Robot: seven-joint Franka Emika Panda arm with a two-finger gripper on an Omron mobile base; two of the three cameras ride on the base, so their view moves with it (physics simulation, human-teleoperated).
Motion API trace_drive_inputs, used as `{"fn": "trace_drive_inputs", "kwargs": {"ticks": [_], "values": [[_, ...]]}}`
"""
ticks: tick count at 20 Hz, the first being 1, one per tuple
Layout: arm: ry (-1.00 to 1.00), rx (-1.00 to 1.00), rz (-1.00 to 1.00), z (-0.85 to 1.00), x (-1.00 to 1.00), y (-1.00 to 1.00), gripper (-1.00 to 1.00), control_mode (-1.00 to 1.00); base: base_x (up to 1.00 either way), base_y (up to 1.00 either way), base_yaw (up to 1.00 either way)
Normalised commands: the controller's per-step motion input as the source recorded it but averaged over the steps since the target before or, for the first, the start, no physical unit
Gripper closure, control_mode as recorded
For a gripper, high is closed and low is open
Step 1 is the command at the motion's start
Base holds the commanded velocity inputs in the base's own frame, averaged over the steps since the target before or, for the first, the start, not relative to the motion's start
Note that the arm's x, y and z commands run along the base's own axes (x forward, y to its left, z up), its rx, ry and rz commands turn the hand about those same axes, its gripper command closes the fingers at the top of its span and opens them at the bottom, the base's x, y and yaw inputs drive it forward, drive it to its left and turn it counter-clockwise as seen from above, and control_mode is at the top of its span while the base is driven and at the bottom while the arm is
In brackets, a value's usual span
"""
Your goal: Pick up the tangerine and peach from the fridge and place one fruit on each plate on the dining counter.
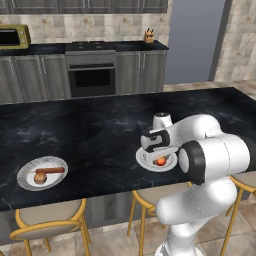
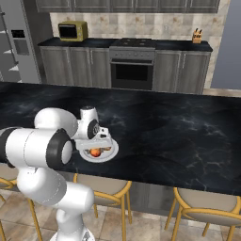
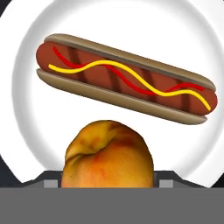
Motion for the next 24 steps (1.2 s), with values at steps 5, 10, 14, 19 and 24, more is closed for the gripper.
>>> {"fn": "trace_drive_inputs", "kwargs": {"ticks": [5, 10, 14, 19, 24], "values": [[0.00, 0.00, 0.00, 0.00, 0.00, 0.00, -1.00, -1.00, 0.00, 0.00, 0.00], [0.00, 0.00, 0.01, 0.19, 0.00, 0.00, -1.00, -1.00, 0.00, 0.00, 0.00], [-0.01, 0.05, 0.06, 0.99, -0.12, 0.00, -1.00, -1.00, 0.00, 0.00, 0.00], [0.00, 0.07, 0.04, 0.96, -0.44, 0.00, -1.00, -1.00, 0.00, 0.00, 0.00], [0.00, 0.08, 0.00, 0.71, -1.00, 0.00, -1.00, -1.00, 0.00, 0.00, 0.00]]}}
